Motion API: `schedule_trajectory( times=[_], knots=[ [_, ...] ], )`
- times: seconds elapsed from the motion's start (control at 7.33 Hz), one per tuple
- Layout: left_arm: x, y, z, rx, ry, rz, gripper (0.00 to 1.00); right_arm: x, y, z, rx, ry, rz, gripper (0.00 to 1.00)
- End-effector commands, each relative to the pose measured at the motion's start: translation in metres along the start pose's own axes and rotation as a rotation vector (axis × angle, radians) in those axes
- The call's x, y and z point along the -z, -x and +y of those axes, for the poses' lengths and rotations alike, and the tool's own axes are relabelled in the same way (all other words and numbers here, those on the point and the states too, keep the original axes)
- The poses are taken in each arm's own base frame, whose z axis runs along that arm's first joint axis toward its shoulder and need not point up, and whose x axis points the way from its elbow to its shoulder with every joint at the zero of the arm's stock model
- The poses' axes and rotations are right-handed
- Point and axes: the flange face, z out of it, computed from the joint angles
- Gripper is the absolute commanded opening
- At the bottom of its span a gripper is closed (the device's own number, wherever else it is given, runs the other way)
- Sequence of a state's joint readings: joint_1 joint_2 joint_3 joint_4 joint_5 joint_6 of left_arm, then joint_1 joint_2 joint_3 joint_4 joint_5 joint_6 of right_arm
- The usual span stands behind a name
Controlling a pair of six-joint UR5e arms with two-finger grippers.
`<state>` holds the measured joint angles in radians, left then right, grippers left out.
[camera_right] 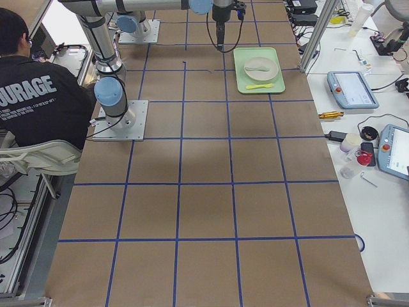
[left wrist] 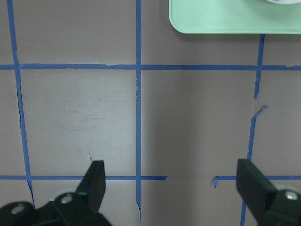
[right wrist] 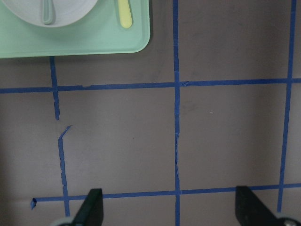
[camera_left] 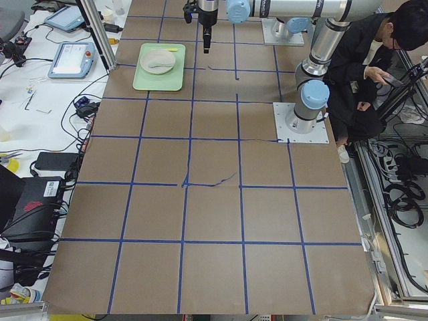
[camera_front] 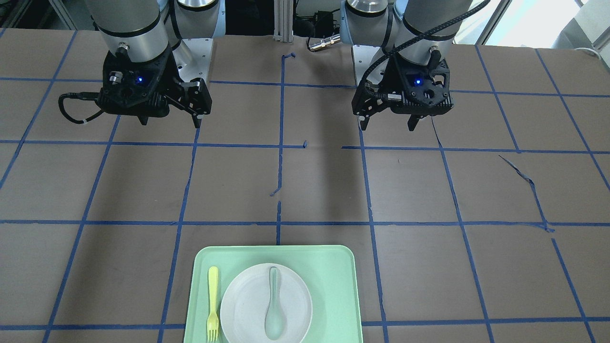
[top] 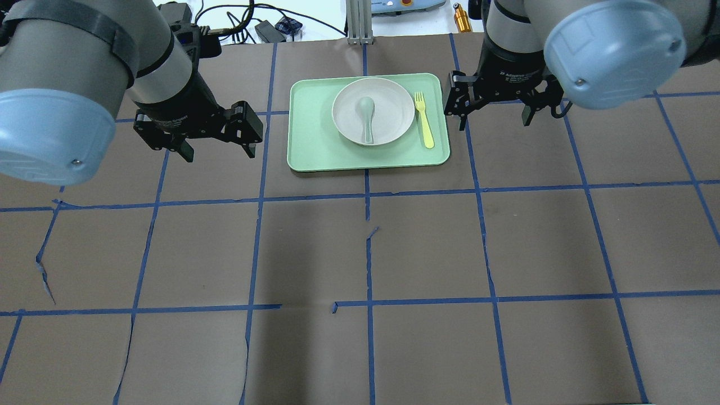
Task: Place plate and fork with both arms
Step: 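Open the right gripper and raise it away from the tray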
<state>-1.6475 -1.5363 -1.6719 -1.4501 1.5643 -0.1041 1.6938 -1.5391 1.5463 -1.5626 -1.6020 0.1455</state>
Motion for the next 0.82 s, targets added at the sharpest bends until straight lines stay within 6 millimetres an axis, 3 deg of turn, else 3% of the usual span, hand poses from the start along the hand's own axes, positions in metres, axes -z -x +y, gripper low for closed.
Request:
schedule_trajectory(
  times=[0.0, 0.68],
  knots=[
    [0.0002, -0.0001, -0.0003, 0.0, 0.0, 0.001, 1.0, 0.001, 0.0016, 0.0129, 0.006, 0.005, -0.028, 1.0],
    [0.0009, 0.0002, 0.0016, 0.0, 0.0, 0.0, 1.0, 0.0021, 0.0045, 0.0086, 0.001, -0.022, -0.032, 1.0]
  ],
)
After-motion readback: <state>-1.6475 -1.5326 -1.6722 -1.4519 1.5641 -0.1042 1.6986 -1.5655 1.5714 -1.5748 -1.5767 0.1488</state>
